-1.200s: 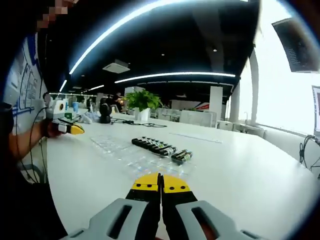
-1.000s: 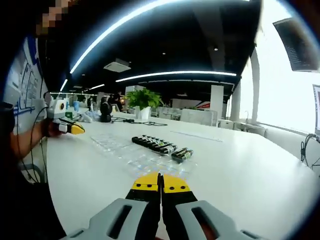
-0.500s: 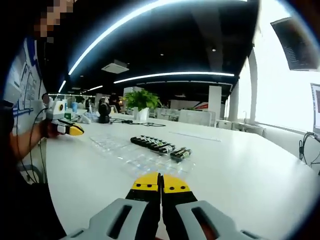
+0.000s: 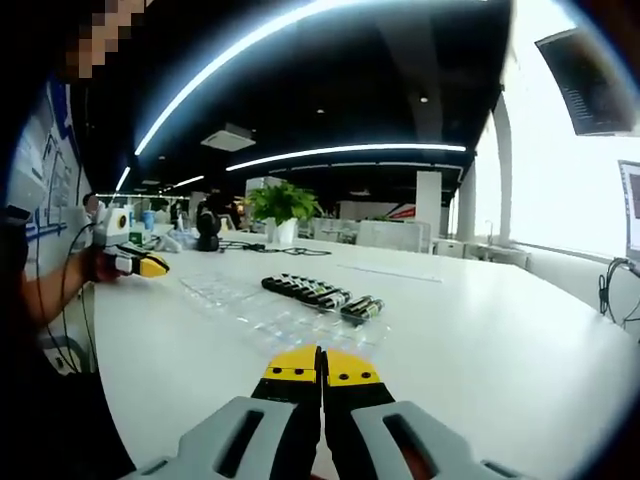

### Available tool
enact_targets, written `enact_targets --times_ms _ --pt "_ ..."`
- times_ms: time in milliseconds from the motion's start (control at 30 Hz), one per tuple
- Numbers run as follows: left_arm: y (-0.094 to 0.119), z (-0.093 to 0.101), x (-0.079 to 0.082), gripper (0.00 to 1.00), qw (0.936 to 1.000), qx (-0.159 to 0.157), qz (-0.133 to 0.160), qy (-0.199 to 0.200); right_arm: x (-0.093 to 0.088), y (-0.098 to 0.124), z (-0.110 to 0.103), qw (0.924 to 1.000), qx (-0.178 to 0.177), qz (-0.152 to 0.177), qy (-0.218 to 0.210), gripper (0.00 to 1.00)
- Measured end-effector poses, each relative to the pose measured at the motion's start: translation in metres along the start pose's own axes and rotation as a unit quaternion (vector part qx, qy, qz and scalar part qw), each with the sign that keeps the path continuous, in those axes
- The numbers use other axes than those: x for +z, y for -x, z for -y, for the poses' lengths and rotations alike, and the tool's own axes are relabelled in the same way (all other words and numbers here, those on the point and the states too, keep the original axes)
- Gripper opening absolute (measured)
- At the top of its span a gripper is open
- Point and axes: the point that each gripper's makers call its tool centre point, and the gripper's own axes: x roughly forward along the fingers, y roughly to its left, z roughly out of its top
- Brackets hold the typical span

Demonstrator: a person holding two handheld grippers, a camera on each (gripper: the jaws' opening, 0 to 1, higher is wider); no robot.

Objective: Grip medicine bottles put into box

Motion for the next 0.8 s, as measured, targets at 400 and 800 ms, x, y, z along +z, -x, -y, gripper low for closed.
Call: enact_targets --times_ms 400,800 --pt "-0.001 -0.002 -0.001 0.02 1.0000 0.001 -0.003 0.002 0.003 -0.004 -0.008 0.9997 0.010 -0.016 0.016 0.00" --pt "-0.001 -0.003 -0.001 0.02 0.9999 -0.001 0.000 0.014 0.031 -0.015 -0.005 0.9988 -0.020 -0.038 0.023 0.00"
